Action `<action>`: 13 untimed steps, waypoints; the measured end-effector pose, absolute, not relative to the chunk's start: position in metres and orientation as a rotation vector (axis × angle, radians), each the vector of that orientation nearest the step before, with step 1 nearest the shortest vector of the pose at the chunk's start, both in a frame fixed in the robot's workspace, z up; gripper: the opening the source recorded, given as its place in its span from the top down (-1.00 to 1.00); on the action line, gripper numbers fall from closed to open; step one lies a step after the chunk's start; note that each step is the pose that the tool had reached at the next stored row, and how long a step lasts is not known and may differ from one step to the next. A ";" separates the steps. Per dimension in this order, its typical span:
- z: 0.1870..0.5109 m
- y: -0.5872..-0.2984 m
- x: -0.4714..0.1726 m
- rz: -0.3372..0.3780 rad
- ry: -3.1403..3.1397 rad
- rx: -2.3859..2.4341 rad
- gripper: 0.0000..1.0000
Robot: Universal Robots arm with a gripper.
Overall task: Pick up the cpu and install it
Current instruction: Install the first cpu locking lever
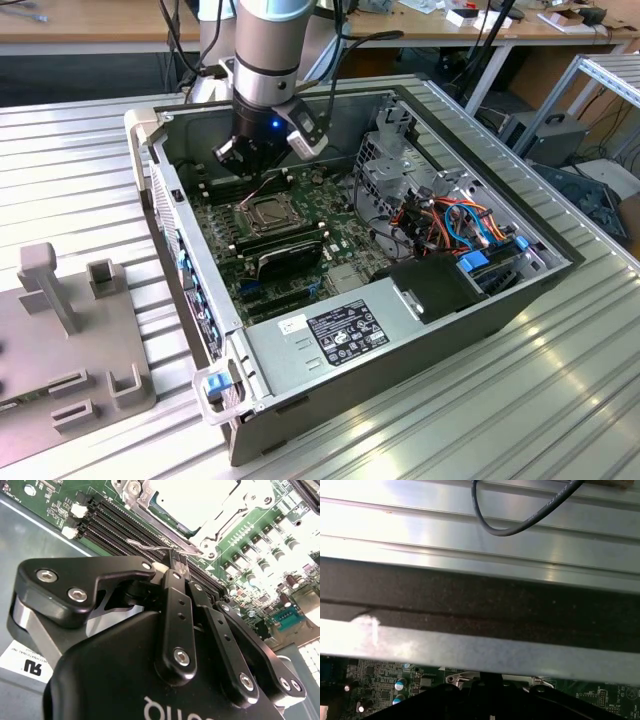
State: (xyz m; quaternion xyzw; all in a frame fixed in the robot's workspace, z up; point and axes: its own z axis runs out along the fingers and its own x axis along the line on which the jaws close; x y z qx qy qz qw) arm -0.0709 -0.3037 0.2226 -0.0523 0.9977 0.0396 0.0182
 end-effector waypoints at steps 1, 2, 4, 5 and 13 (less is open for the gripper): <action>0.222 -0.304 -0.071 0.123 3.099 -0.162 0.79; 0.222 -0.304 -0.070 0.123 3.099 -0.162 0.79; 0.221 -0.304 -0.070 0.123 3.098 -0.162 0.79; 0.221 -0.304 -0.070 0.123 3.098 -0.162 0.79; 0.213 -0.304 -0.069 0.123 3.099 -0.162 0.79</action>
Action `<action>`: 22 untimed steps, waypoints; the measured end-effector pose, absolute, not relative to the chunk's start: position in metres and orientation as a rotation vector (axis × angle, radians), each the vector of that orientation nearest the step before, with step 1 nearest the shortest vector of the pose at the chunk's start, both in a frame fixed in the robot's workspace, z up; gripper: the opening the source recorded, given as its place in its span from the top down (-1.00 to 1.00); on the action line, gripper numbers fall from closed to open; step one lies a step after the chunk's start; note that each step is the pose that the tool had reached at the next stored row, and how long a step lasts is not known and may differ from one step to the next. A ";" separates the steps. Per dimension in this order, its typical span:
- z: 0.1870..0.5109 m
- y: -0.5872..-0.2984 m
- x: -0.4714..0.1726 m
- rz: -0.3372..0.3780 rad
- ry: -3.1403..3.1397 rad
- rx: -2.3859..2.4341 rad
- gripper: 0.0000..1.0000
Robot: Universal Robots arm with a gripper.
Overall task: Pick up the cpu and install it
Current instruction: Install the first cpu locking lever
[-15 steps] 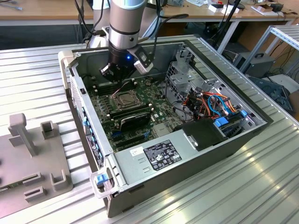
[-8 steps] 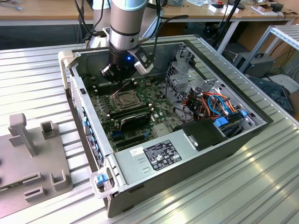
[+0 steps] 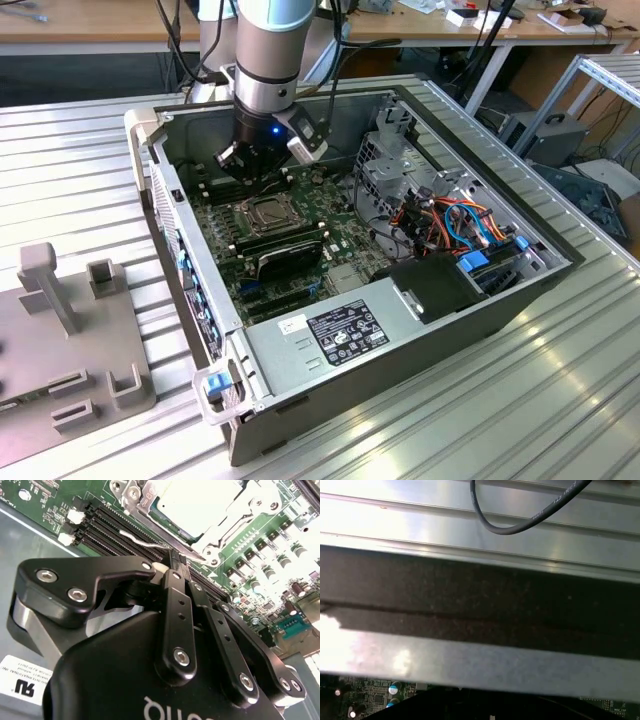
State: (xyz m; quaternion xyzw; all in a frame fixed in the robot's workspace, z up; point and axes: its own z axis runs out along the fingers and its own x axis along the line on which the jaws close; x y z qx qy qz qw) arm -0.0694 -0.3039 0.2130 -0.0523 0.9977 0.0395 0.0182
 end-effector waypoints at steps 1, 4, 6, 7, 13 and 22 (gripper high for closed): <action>0.212 -0.304 -0.069 0.123 3.099 -0.163 0.79; 0.210 -0.304 -0.068 0.123 3.099 -0.162 0.79; 0.209 -0.304 -0.068 0.123 3.099 -0.162 0.79; 0.209 -0.304 -0.067 0.122 3.099 -0.162 0.79; 0.208 -0.304 -0.060 0.123 3.099 -0.162 0.79; 0.206 -0.304 -0.057 0.122 3.099 -0.162 0.79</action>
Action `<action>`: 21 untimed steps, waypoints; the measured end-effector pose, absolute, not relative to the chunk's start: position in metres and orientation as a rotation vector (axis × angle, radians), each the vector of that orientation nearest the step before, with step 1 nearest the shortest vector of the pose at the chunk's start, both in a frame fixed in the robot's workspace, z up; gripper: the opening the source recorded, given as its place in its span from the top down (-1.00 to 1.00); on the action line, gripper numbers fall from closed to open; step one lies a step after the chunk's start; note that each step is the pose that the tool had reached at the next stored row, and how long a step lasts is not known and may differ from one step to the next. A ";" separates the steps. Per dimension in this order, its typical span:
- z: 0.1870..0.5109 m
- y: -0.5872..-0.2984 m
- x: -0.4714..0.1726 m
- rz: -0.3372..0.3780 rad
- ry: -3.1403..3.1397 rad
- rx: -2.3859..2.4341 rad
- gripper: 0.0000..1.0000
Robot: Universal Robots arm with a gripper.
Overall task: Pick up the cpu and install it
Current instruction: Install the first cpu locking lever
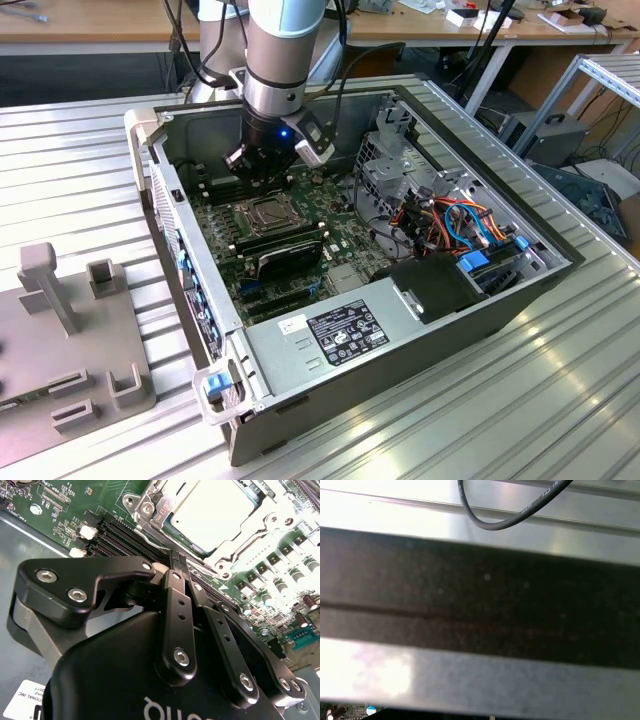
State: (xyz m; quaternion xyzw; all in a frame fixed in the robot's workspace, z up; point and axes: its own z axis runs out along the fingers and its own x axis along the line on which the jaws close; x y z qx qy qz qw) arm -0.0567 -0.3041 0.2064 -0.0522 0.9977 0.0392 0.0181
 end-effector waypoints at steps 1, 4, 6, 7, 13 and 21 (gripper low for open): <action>0.206 -0.304 -0.057 0.122 3.099 -0.162 0.79; 0.206 -0.305 -0.057 0.122 3.099 -0.162 0.79; 0.206 -0.306 -0.057 0.122 3.099 -0.162 0.79; 0.206 -0.306 -0.057 0.122 3.099 -0.162 0.79; 0.204 -0.306 -0.057 0.121 3.099 -0.162 0.79; 0.202 -0.306 -0.057 0.120 3.099 -0.162 0.79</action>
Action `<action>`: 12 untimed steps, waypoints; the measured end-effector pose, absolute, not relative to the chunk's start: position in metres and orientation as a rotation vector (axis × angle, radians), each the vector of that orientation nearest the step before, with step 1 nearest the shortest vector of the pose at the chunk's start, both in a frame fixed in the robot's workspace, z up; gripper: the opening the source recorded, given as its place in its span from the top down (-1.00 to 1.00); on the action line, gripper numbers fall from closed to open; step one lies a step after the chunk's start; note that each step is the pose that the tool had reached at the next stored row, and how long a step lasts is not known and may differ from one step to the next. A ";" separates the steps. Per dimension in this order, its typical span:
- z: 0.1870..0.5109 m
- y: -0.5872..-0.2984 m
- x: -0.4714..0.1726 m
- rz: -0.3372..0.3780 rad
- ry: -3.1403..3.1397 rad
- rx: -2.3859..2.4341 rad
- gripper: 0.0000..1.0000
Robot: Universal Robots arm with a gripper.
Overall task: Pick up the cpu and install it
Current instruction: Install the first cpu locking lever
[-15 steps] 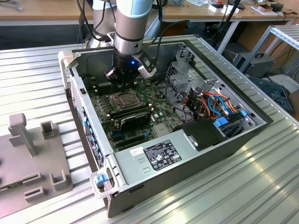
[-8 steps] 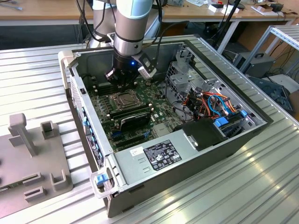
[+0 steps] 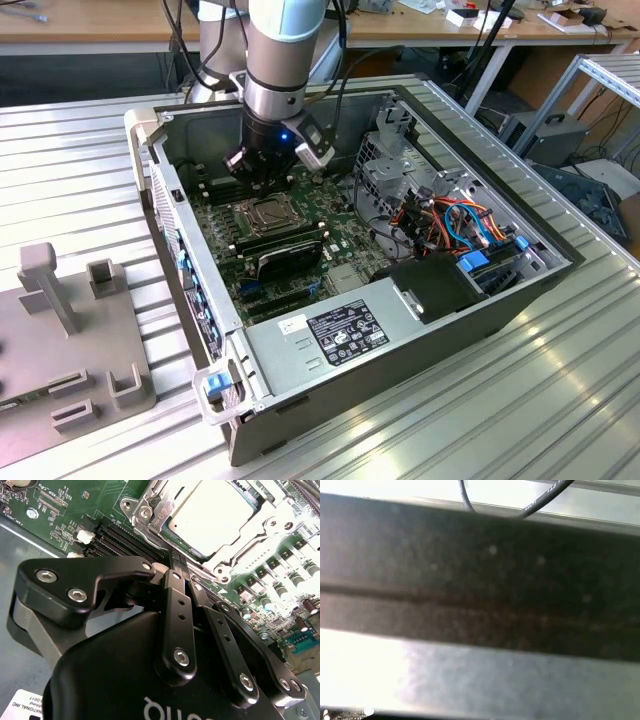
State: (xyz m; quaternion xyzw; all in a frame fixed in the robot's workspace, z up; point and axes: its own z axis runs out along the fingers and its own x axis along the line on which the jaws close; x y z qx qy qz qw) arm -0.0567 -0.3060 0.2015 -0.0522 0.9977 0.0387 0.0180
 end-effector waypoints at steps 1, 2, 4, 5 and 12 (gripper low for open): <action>0.201 -0.306 -0.057 0.122 3.099 -0.162 0.79; 0.201 -0.306 -0.057 0.122 3.099 -0.162 0.79; 0.201 -0.306 -0.057 0.121 3.099 -0.162 0.79; 0.201 -0.306 -0.057 0.121 3.099 -0.162 0.79; 0.202 -0.306 -0.057 0.121 3.099 -0.162 0.79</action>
